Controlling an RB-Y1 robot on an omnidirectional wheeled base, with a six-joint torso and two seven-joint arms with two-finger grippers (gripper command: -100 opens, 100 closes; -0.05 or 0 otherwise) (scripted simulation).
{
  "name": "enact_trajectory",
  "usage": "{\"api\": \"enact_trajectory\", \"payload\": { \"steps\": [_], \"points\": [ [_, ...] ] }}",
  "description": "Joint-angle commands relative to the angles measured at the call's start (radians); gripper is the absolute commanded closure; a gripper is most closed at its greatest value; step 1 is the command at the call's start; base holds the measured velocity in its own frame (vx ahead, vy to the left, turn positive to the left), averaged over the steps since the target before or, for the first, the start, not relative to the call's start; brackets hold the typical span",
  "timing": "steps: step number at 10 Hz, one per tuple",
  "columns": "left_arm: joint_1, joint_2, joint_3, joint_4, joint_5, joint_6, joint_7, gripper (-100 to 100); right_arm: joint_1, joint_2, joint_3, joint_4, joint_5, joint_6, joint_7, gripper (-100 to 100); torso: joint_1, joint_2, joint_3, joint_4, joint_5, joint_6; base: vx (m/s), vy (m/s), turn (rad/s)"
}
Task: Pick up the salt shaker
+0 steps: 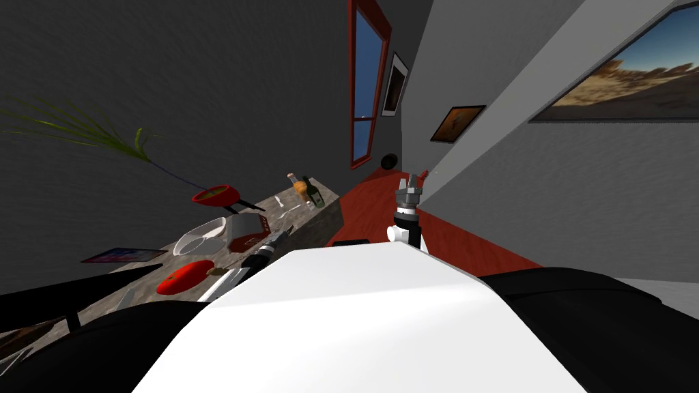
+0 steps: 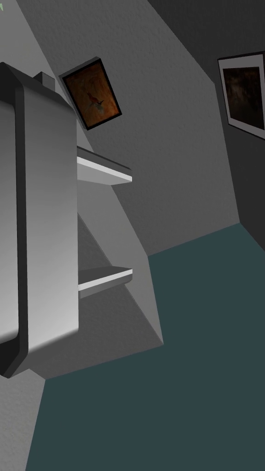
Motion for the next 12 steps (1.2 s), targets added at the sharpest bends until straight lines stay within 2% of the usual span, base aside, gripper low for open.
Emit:
{"api": "enact_trajectory", "payload": {
  "steps": [1,3,5,6,12],
  "points": [
    [0.016,0.026,-0.019,-0.008,-0.023,-0.01,0.013,-100,0.0,0.0,0.0,0.0,0.0,0.0,0.0,0,0.0,0.0,0.0,0.0,0.0,0.0,-0.252,-0.069,0.047],
    [0.036,0.06,-0.039,-0.022,-0.051,-0.019,0.025,-100,0.0,0.0,0.0,0.0,0.0,0.0,0.0,0,0.001,0.003,0.002,0.001,0.0,0.0,-0.245,-0.064,-0.01],
    [0.049,0.082,-0.049,-0.033,-0.069,-0.024,0.031,-100,0.0,0.0,0.0,0.0,0.0,0.0,0.0,0,-0.002,-0.004,-0.002,-0.001,0.0,0.0,-0.08,-0.091,-0.057],
    [0.055,0.092,-0.053,-0.039,-0.078,-0.027,0.033,-100,0.0,0.0,0.0,0.0,0.0,0.0,0.0,0,0.0,-0.008,-0.004,-0.002,0.0,0.001,-0.026,-0.029,-0.086],
    [0.055,0.092,-0.053,-0.039,-0.078,-0.027,0.033,-100,0.0,0.0,0.0,0.0,0.0,0.0,0.0,0,0.005,-0.014,-0.008,-0.003,0.001,0.0,-0.007,-0.007,0.004]
  ]
}}
